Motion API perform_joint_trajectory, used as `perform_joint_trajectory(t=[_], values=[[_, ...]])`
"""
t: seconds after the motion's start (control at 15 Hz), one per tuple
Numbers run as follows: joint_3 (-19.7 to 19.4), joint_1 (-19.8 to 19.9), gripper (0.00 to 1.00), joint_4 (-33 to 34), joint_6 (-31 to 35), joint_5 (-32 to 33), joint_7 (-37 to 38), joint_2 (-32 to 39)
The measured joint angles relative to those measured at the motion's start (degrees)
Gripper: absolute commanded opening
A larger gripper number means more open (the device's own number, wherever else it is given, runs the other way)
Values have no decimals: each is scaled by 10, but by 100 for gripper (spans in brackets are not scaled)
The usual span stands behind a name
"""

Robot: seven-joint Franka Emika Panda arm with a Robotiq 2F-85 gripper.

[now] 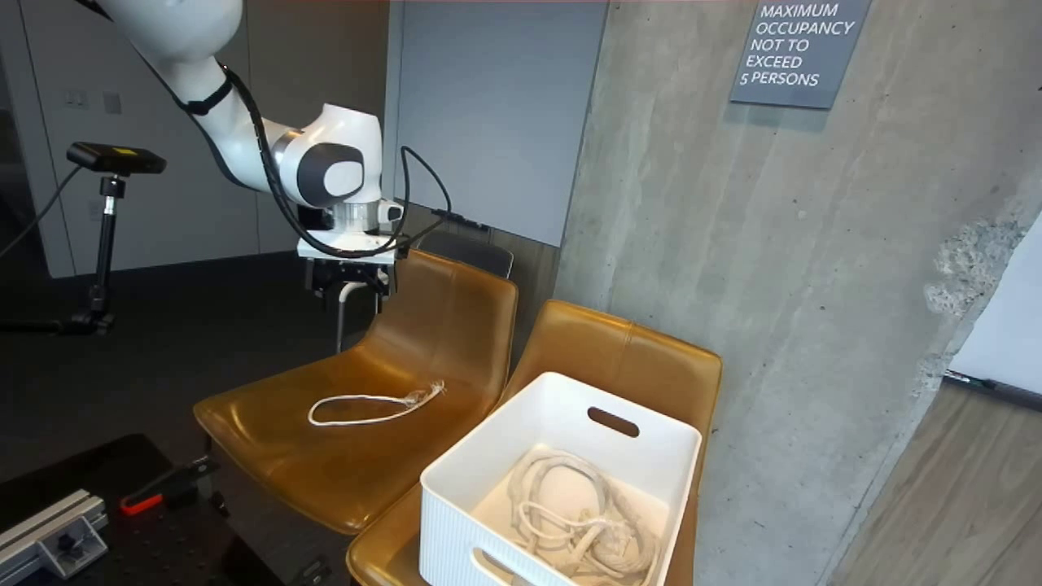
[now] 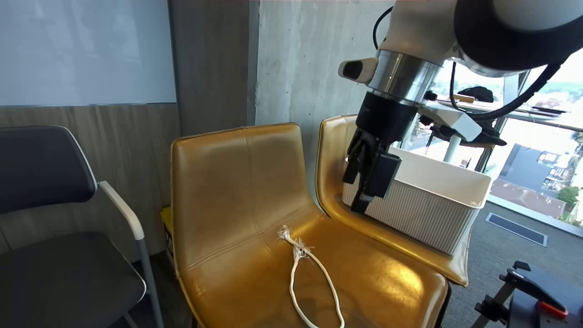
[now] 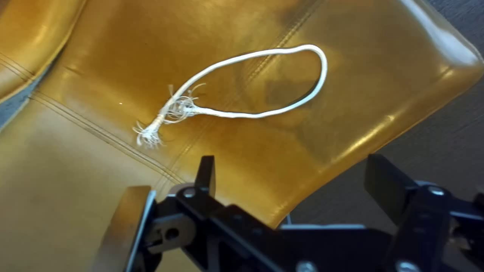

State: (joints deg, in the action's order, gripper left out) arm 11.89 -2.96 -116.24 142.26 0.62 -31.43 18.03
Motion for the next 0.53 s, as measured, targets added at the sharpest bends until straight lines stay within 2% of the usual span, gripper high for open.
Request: perform_joint_trajectory(t=[0.27,0.53], values=[[26,-28,100,-14,27,-1,2,43],[29,-40,100,-31,71,7,2,100]])
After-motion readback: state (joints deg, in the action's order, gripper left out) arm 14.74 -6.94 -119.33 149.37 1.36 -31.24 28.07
